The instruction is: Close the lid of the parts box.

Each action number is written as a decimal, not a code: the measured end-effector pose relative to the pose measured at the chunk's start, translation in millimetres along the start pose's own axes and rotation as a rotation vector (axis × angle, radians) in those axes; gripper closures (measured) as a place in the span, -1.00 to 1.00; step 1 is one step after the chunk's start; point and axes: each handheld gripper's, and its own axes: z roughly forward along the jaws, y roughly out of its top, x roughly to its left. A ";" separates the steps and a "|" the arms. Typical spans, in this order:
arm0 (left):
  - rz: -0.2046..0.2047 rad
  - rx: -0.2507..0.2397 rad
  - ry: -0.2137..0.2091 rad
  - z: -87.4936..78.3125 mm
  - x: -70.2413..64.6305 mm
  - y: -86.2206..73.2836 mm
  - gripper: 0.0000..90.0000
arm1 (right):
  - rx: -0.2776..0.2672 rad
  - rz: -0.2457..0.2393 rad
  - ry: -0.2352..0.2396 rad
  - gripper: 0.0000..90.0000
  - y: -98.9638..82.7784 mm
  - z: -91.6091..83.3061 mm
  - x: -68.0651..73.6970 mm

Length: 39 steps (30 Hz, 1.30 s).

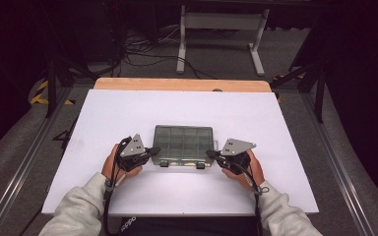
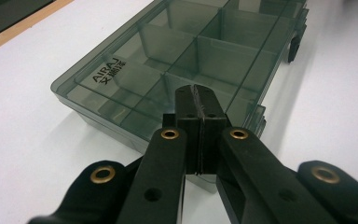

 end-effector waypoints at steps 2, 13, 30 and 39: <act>0.000 0.000 -0.001 0.0 0.1 -0.1 1.00 | -0.001 -0.003 -0.004 1.00 0.0 0.0 0.7; 0.024 0.011 0.012 0.6 -4.6 2.3 1.00 | 0.015 -0.025 -0.037 1.00 2.2 -0.1 4.6; 0.064 0.030 0.049 2.8 -6.5 9.2 1.00 | 0.027 -0.032 -0.084 1.00 5.3 -5.0 7.6; 0.079 0.016 0.078 -3.5 -5.2 12.5 1.00 | 0.013 -0.032 -0.098 0.97 6.9 -12.6 5.8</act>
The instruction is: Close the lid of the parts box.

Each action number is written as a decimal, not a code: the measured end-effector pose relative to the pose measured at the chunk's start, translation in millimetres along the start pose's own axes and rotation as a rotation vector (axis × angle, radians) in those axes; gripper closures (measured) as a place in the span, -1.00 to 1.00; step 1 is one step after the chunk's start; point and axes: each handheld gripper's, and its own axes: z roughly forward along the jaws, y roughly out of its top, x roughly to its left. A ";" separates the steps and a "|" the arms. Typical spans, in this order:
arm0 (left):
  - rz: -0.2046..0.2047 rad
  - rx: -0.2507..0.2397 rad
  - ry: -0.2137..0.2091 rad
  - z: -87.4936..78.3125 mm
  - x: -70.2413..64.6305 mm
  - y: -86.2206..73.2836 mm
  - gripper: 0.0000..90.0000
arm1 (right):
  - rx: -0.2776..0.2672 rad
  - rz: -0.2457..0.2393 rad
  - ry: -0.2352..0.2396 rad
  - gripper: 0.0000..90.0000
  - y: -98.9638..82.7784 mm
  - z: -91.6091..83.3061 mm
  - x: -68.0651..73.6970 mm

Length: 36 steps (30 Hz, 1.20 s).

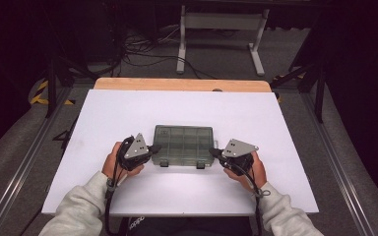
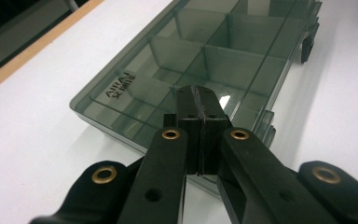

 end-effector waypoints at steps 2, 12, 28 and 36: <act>0.001 -0.007 0.009 -2.1 1.0 0.3 1.00 | -0.002 -0.003 -0.002 0.94 0.5 -0.8 0.2; -0.004 -0.030 0.030 -12.3 4.8 0.4 0.98 | -0.020 0.007 -0.021 0.83 2.2 -5.4 2.4; -0.012 -0.051 0.064 -30.2 6.0 -4.0 0.81 | -0.060 0.033 -0.029 0.64 3.3 -16.6 3.8; -0.026 -0.063 0.094 -36.3 5.2 -7.2 0.52 | -0.065 0.033 -0.050 0.47 1.0 -20.8 3.5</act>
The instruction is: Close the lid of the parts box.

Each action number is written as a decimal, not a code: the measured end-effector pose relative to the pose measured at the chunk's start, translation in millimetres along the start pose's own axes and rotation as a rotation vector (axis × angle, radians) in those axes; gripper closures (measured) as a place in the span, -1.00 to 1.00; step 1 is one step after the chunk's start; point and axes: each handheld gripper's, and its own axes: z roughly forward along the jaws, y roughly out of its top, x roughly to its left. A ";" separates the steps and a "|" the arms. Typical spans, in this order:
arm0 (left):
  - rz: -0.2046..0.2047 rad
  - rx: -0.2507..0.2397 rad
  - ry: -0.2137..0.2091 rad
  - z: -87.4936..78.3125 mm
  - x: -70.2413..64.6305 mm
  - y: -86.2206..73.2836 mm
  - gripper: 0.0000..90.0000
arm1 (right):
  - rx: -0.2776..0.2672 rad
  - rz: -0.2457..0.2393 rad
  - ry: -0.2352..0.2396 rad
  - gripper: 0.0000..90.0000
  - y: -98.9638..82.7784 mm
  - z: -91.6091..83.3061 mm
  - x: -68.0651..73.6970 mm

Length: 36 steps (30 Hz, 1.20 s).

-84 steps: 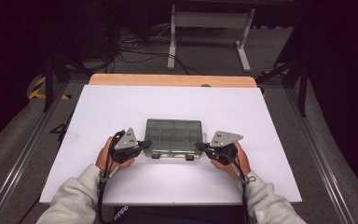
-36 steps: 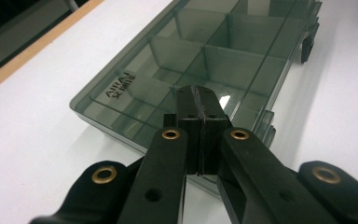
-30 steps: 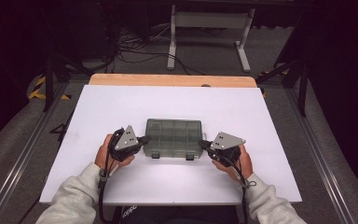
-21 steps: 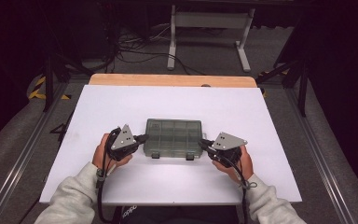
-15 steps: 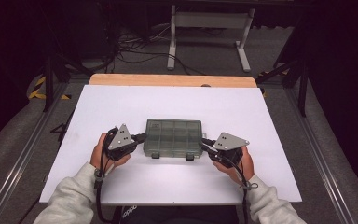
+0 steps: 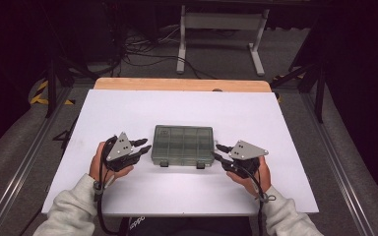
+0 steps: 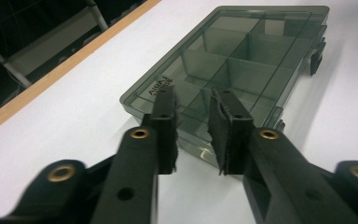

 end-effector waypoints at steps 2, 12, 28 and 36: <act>-0.007 -0.003 0.011 -1.3 0.0 -1.4 0.37 | 0.003 0.005 -0.007 0.38 -0.5 -0.9 -0.5; -0.053 -0.033 0.020 -10.6 1.7 -8.9 -0.11 | 0.005 0.024 -0.056 0.07 -3.9 -7.9 -4.9; -0.094 -0.017 0.070 -21.5 -5.5 -24.4 -0.77 | -0.006 0.037 -0.112 -0.47 -15.2 -18.1 -8.9; -0.098 -0.021 0.050 -31.9 -5.8 -34.7 -0.88 | -0.021 0.044 -0.144 -0.56 -23.5 -25.9 -10.7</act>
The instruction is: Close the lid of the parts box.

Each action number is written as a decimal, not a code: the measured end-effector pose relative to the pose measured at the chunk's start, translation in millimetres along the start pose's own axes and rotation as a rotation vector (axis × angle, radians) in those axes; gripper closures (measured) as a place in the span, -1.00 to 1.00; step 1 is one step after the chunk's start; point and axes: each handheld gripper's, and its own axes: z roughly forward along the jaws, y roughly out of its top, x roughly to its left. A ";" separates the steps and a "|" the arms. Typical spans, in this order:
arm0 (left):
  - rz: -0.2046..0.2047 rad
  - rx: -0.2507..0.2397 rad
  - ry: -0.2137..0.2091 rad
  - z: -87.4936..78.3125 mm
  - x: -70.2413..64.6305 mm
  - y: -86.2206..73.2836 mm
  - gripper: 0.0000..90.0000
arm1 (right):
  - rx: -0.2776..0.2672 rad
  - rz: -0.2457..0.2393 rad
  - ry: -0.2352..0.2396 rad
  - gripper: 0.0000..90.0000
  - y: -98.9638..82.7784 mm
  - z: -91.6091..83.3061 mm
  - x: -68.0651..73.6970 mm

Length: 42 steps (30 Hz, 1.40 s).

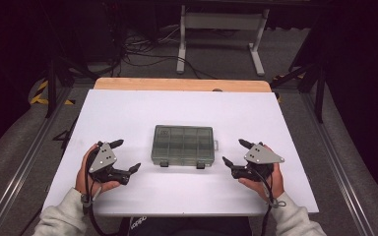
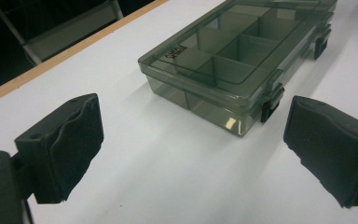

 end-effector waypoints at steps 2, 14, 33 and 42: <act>-0.002 -0.006 -0.001 -1.0 0.1 -0.6 -0.89 | 0.003 0.001 -0.007 -0.59 -1.8 -1.6 -0.6; -0.008 -0.005 0.002 -11.5 -0.2 -12.4 -0.91 | -0.005 0.035 -0.063 -0.77 -16.2 -12.7 -6.7; -0.037 0.005 0.062 -43.4 9.6 -39.3 -0.91 | 0.026 0.056 -0.144 -0.82 -48.4 -34.1 -14.7; -0.080 0.009 0.082 -48.4 10.5 -45.7 -0.90 | 0.028 0.069 -0.152 -0.79 -55.8 -32.2 -14.3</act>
